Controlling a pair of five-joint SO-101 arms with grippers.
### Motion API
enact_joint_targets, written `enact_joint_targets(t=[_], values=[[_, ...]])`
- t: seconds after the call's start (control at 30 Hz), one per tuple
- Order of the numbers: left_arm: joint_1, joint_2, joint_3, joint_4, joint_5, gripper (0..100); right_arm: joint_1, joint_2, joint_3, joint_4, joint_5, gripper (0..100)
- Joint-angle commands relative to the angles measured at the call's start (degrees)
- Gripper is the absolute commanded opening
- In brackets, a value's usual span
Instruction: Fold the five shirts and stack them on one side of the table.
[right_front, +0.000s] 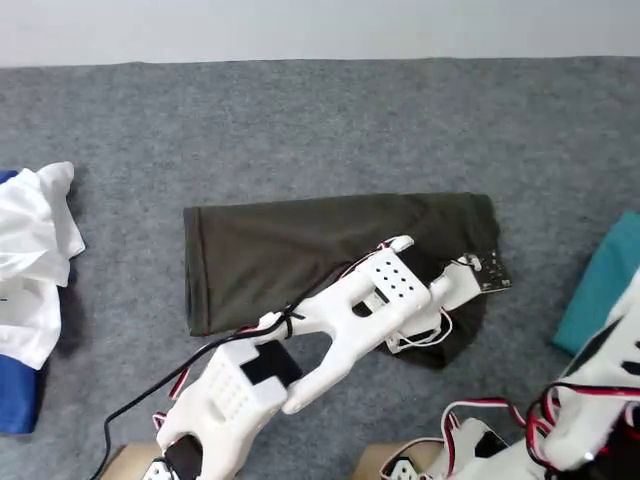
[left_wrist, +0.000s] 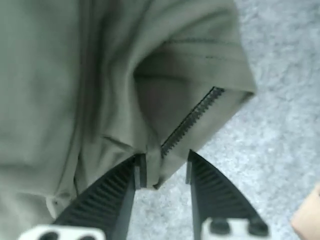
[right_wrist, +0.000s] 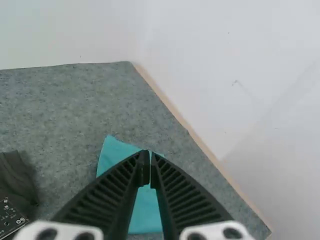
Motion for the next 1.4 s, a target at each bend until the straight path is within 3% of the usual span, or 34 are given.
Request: enact_joint_targets(t=[0.0,0.13,0.47,0.77,1.07,1.37], values=[[-0.79,-0.35,-3.47,0.7,-0.62,11,0.57,-0.92,-1.85,0.31,0.7,1.0],[-1.05,-1.76,-6.2,2.37,-1.41,2,0.4,-2.68,-1.76,0.31,0.7,1.1],[-6.07,-2.73,-13.14,3.96,-2.11,1,0.31,-2.95,-1.76,0.4,0.7,1.1],[-13.1,-1.41,-15.16,-3.16,-2.11,1,-0.04,-2.59,-0.62,4.26,0.62,1.1],[-17.32,10.64,-25.27,-2.2,-2.11,2,-11.12,-3.03,10.29,6.29,0.7,1.1],[-18.02,21.27,-42.42,7.47,-2.11,2,-28.35,-2.59,40.18,2.86,0.44,1.0]])
